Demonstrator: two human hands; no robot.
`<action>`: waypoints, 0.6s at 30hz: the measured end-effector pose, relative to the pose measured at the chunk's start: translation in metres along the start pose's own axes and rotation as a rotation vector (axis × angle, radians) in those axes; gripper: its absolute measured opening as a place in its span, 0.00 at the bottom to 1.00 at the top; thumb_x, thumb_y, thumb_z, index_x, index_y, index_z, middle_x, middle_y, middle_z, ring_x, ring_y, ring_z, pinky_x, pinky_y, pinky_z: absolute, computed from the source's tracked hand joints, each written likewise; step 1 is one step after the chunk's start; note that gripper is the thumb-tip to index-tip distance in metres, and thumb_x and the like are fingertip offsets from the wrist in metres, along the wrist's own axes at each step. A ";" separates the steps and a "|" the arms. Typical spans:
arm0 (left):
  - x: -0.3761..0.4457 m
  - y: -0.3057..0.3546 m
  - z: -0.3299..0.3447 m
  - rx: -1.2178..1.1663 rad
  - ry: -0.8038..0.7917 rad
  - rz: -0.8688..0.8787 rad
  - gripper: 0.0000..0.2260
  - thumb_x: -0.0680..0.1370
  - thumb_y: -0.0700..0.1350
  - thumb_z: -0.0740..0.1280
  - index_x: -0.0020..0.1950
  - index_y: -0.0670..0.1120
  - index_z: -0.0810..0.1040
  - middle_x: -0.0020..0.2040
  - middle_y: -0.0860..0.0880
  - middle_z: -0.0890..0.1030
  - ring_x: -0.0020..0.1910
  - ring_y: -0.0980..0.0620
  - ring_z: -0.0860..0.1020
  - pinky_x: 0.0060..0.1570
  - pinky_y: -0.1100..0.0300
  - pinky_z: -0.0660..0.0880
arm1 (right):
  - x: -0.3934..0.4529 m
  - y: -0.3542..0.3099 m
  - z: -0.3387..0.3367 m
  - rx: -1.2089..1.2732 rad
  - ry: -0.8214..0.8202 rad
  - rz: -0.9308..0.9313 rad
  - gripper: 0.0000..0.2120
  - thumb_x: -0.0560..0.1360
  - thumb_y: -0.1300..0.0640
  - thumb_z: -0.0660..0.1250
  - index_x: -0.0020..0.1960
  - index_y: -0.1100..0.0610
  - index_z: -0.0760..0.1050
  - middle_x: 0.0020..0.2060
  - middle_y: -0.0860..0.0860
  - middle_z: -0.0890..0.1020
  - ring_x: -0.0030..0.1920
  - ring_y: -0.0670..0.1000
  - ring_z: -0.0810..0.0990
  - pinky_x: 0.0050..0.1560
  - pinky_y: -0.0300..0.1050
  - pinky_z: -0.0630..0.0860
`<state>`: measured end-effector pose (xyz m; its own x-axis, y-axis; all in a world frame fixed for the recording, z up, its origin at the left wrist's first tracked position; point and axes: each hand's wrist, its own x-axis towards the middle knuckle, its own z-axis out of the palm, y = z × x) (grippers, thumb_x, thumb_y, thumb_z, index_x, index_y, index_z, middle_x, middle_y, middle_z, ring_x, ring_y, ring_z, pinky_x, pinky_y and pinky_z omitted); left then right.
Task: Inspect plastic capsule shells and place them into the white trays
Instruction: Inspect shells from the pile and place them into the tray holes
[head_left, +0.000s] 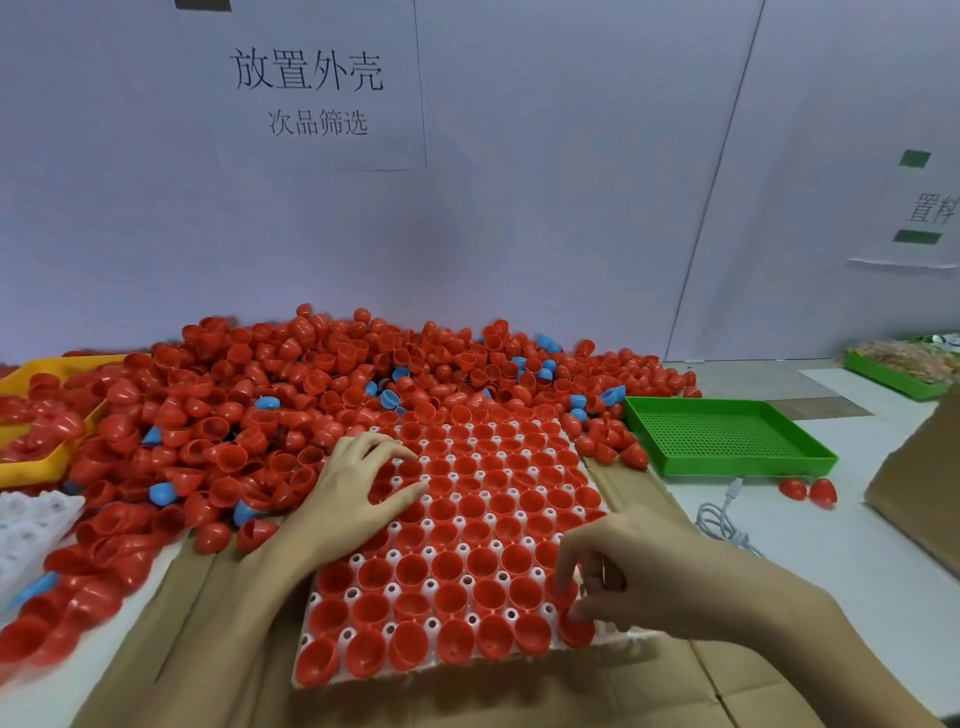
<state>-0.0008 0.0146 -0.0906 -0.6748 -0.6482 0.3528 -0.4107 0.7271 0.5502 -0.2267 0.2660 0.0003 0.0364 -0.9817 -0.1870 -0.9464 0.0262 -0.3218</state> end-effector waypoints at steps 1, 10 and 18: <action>0.000 0.000 0.000 -0.003 -0.001 -0.003 0.16 0.78 0.63 0.69 0.64 0.60 0.77 0.66 0.61 0.71 0.70 0.62 0.62 0.73 0.57 0.59 | 0.000 0.000 -0.005 0.031 -0.001 -0.009 0.06 0.79 0.52 0.75 0.54 0.44 0.81 0.37 0.43 0.82 0.37 0.37 0.83 0.39 0.32 0.76; 0.000 0.000 -0.002 0.036 -0.041 -0.010 0.19 0.78 0.67 0.65 0.66 0.61 0.75 0.67 0.62 0.69 0.70 0.63 0.62 0.75 0.56 0.62 | 0.068 0.024 -0.032 0.304 0.238 -0.115 0.08 0.84 0.50 0.68 0.49 0.48 0.83 0.36 0.47 0.86 0.33 0.46 0.85 0.38 0.39 0.81; -0.001 0.000 -0.003 0.068 -0.049 0.002 0.21 0.77 0.70 0.62 0.66 0.63 0.74 0.67 0.65 0.68 0.72 0.65 0.61 0.76 0.56 0.63 | 0.142 0.060 -0.011 0.479 0.468 -0.100 0.08 0.84 0.52 0.68 0.50 0.50 0.85 0.35 0.50 0.86 0.33 0.46 0.82 0.40 0.39 0.78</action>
<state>0.0015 0.0141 -0.0885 -0.7044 -0.6359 0.3154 -0.4486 0.7432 0.4964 -0.2817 0.1258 -0.0359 -0.1288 -0.9591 0.2522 -0.6950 -0.0941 -0.7128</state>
